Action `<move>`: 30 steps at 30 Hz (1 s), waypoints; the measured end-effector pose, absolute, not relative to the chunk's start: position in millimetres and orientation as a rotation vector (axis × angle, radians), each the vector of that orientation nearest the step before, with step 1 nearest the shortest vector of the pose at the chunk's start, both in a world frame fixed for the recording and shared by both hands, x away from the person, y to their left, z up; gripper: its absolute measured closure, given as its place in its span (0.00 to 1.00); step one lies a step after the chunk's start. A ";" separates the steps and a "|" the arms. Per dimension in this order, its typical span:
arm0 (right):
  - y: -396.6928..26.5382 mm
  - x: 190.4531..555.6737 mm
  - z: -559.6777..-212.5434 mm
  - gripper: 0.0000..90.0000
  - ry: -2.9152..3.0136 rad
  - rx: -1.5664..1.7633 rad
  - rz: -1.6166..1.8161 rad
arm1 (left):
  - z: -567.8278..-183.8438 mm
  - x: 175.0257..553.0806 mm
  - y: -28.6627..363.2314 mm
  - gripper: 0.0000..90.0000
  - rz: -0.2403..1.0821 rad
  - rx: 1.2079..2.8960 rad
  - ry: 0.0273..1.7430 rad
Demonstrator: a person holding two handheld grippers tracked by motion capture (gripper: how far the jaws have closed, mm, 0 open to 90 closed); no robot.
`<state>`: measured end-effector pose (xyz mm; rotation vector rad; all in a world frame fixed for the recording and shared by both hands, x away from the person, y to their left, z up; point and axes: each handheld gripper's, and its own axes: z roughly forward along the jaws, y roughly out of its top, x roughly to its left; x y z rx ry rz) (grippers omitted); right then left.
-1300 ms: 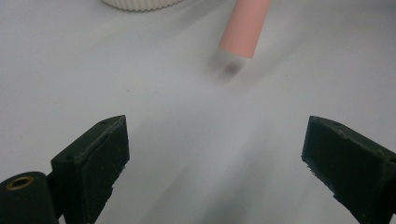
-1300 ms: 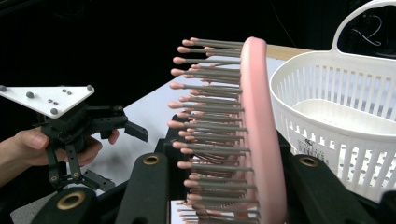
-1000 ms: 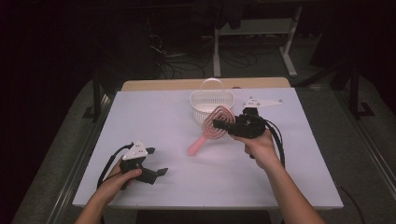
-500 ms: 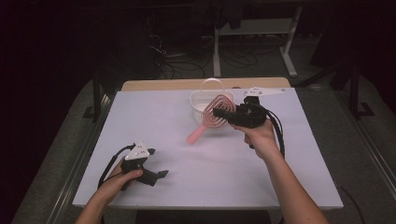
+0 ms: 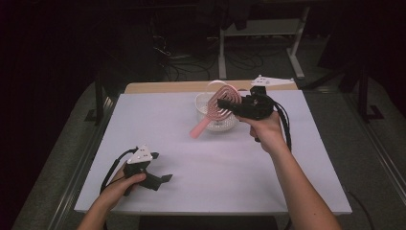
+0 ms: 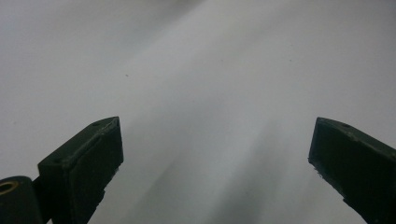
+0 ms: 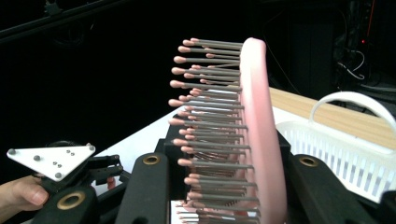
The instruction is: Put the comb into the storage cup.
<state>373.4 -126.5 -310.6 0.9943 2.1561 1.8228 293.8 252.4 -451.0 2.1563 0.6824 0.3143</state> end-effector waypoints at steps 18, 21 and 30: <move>-129.7 386.6 -289.8 0.70 2.103 0.990 1.825 | -450.2 293.9 253.3 0.03 0.327 2.143 0.691; -131.3 388.8 -285.2 0.70 2.094 0.991 1.818 | -450.3 293.8 253.0 0.03 0.323 2.142 0.691; -138.9 397.5 -275.3 0.70 2.038 1.022 1.814 | -450.2 293.7 252.8 0.03 0.316 2.145 0.685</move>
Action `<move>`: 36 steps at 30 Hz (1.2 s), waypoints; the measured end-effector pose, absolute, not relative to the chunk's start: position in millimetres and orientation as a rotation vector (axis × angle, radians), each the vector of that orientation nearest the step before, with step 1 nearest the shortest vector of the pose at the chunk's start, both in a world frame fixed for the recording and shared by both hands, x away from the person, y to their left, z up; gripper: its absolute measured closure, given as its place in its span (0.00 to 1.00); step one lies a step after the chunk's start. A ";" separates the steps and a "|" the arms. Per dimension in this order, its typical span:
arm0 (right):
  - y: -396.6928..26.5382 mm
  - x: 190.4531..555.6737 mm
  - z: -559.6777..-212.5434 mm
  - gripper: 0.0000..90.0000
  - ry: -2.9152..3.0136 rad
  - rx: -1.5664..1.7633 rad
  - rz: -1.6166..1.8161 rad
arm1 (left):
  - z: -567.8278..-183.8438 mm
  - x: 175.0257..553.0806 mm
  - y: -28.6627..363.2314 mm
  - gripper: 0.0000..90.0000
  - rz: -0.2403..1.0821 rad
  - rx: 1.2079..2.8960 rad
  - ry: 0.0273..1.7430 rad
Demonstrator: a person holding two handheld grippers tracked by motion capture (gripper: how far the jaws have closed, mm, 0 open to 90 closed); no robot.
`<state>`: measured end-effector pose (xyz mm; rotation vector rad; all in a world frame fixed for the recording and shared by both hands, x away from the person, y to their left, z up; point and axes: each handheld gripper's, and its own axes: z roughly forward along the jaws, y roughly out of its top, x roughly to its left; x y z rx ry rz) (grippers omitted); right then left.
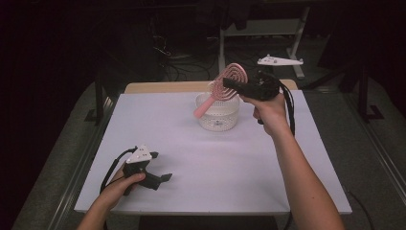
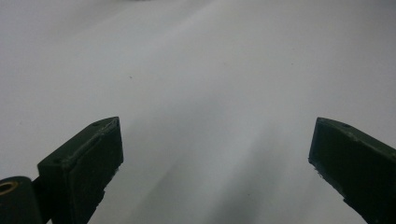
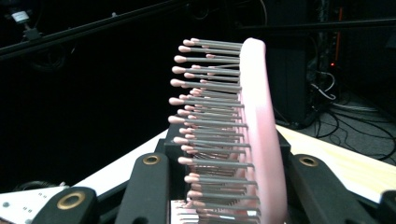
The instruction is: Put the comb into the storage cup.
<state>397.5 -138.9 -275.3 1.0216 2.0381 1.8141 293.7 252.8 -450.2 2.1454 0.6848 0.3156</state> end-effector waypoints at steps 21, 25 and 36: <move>-153.6 429.4 -287.1 0.70 1.935 1.169 1.743 | -450.9 293.5 252.6 0.03 0.307 2.143 0.682; -149.7 434.6 -293.0 0.70 1.950 1.179 1.719 | -450.9 293.6 252.8 0.03 0.306 2.144 0.682; -142.4 445.4 -308.3 0.70 1.949 1.219 1.710 | -451.5 293.7 252.4 0.03 0.300 2.147 0.677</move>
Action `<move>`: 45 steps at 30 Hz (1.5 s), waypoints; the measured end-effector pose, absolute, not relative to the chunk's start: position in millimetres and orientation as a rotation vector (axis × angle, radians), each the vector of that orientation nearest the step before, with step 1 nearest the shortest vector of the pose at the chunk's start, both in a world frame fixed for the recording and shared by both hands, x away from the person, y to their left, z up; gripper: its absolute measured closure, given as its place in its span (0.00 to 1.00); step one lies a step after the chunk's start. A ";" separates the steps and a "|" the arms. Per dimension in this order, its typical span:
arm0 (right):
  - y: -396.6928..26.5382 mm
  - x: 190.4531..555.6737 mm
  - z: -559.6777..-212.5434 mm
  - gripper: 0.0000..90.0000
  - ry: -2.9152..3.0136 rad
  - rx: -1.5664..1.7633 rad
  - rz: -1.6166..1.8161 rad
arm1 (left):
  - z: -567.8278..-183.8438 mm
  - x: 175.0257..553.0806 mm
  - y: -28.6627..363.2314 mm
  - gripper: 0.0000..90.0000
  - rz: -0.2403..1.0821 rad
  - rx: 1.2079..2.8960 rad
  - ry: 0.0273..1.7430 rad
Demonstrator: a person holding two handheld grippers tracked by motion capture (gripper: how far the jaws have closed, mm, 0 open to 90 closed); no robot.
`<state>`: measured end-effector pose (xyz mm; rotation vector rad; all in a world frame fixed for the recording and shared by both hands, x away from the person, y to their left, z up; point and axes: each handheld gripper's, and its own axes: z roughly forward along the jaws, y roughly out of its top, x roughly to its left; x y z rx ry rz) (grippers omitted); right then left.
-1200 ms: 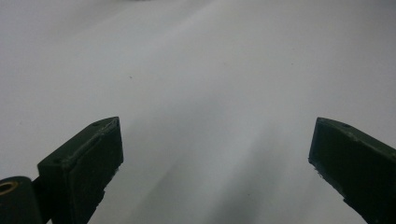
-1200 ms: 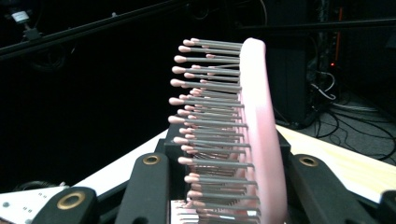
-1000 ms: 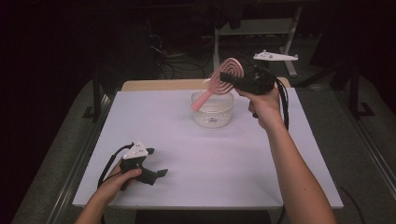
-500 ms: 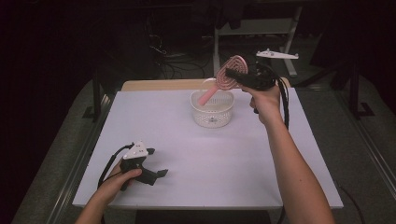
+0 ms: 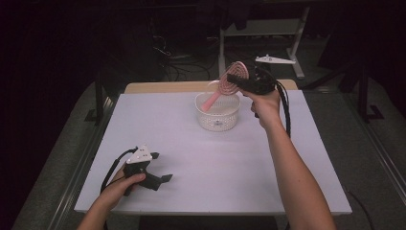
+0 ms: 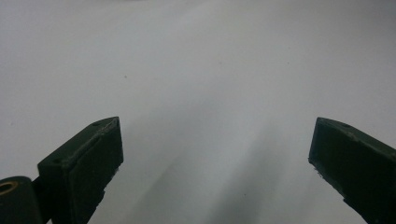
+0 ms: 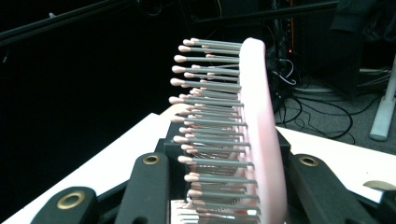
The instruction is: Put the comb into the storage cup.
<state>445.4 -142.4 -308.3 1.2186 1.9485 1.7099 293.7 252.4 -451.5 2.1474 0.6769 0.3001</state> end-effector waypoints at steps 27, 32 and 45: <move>-132.1 465.3 -354.8 0.70 1.992 1.337 1.659 | -451.6 293.4 252.8 0.03 0.297 2.149 0.673; -132.0 466.1 -358.6 0.70 1.997 1.349 1.657 | -451.6 293.3 253.0 0.03 0.296 2.149 0.673; -136.8 469.7 -369.9 0.69 1.995 1.394 1.648 | -451.8 293.3 252.7 0.03 0.297 2.149 0.675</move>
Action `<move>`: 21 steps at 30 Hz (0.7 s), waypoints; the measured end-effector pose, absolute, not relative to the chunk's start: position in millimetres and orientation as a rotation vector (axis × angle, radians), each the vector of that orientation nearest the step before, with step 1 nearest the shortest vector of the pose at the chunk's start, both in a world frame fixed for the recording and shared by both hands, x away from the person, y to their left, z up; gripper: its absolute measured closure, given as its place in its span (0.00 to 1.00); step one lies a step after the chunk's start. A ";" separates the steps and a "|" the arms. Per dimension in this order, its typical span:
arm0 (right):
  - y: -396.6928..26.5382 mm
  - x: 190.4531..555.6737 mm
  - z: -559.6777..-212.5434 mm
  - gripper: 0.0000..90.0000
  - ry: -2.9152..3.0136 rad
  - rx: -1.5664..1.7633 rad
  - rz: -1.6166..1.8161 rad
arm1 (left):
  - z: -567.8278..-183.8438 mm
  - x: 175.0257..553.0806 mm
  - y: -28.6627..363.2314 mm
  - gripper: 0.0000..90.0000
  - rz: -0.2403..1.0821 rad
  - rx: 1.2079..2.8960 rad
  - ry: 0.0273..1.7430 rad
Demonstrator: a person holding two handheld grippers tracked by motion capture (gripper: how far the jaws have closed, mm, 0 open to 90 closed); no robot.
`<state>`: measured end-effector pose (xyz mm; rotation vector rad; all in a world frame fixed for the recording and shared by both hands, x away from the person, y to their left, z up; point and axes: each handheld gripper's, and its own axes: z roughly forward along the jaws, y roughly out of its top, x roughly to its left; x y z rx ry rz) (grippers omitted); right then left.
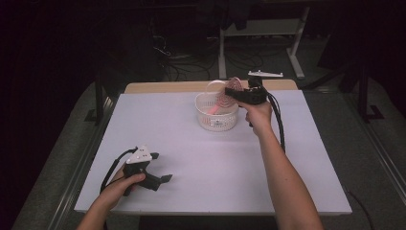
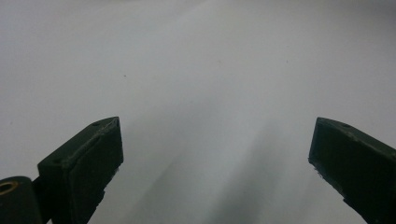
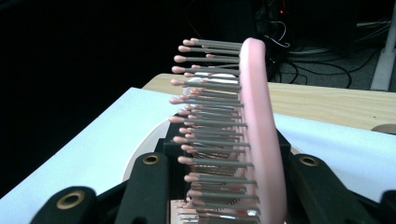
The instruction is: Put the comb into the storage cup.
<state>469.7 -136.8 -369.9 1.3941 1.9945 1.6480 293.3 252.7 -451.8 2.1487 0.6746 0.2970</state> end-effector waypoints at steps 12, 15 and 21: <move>-143.2 472.7 -375.1 0.64 1.992 1.420 1.586 | -452.0 293.0 252.0 0.03 0.295 2.153 0.671; -144.9 473.8 -377.0 0.61 1.993 1.429 1.565 | -452.1 293.0 251.8 0.03 0.294 2.154 0.671; -146.5 474.9 -380.2 0.56 2.017 1.433 1.484 | -452.4 293.4 251.8 0.03 0.293 2.155 0.671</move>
